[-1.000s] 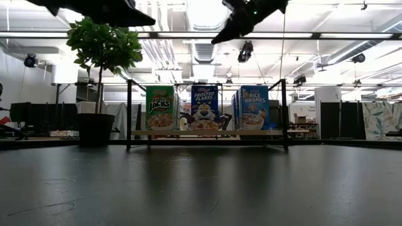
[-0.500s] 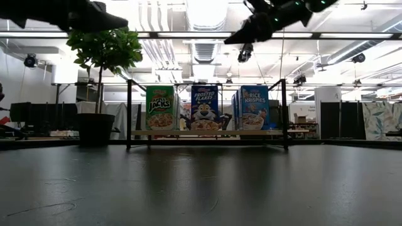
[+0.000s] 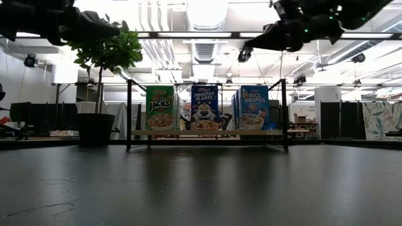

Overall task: Stack cereal on shelf
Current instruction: Return to Home Position

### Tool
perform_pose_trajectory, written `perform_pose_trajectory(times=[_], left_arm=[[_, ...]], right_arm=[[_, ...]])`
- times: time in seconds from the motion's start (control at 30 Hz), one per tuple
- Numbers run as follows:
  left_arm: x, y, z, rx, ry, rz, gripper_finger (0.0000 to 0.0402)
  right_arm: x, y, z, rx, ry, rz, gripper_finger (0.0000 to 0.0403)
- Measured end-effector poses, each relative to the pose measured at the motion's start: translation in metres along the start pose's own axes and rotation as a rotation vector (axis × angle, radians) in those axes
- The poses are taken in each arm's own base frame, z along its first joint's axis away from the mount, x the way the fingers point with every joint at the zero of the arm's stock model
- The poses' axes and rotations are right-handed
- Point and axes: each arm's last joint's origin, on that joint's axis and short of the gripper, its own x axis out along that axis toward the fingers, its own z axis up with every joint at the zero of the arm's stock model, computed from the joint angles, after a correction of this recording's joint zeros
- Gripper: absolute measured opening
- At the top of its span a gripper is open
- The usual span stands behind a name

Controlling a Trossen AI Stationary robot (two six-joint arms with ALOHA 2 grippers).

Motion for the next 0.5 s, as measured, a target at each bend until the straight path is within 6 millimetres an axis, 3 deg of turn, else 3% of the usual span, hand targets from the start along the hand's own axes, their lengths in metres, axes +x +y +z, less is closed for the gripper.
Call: perform_pose_trajectory(times=[0.5], left_arm=[[0.0, -0.006, -0.01, -0.016, 0.016, -0.002, 0.0001]], right_arm=[[-0.036, 0.027, -0.024, 0.037, -0.032, -0.053, 0.0009]])
